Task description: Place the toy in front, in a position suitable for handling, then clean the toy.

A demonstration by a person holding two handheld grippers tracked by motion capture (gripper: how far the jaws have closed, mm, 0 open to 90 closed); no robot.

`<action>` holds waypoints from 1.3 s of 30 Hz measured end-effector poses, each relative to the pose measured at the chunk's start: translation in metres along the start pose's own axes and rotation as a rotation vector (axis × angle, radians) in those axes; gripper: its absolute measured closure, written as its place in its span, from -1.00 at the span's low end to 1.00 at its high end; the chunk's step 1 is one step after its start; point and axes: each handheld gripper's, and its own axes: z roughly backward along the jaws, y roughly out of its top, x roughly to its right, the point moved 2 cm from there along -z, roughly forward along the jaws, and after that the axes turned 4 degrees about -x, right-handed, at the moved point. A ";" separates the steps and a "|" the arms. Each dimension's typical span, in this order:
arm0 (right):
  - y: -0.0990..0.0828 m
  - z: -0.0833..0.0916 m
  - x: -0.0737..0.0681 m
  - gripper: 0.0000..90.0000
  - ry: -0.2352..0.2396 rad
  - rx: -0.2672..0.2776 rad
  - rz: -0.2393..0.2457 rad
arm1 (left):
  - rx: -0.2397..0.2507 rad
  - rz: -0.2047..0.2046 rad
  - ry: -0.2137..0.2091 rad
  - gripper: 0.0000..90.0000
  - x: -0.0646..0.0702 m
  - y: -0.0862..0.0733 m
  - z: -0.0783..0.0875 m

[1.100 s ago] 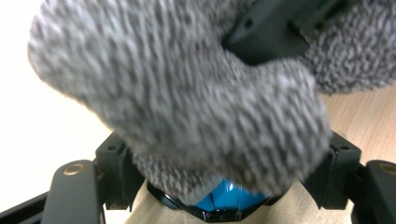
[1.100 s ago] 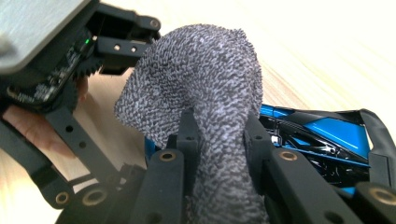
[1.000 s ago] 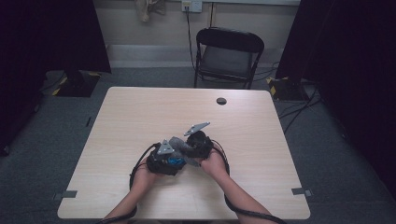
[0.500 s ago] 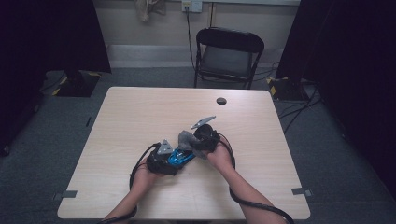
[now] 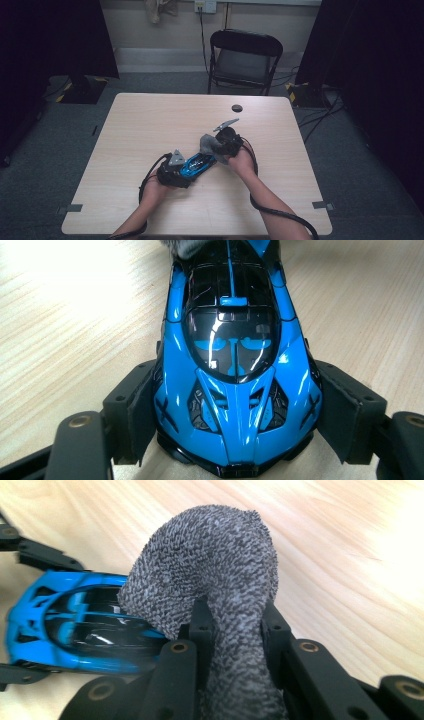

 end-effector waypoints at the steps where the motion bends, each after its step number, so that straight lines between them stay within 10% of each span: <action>1: -0.001 0.000 0.003 0.66 0.008 0.002 -0.012 | -0.002 0.001 -0.001 -0.43 0.000 0.000 0.000; 22: -0.005 0.020 0.038 0.65 -0.031 0.036 -0.089 | -0.005 -0.004 -0.007 -0.43 0.000 0.000 0.000; 39: 0.006 0.034 -0.029 0.65 0.124 0.089 0.035 | -0.004 -0.005 -0.007 -0.43 -0.001 0.000 0.000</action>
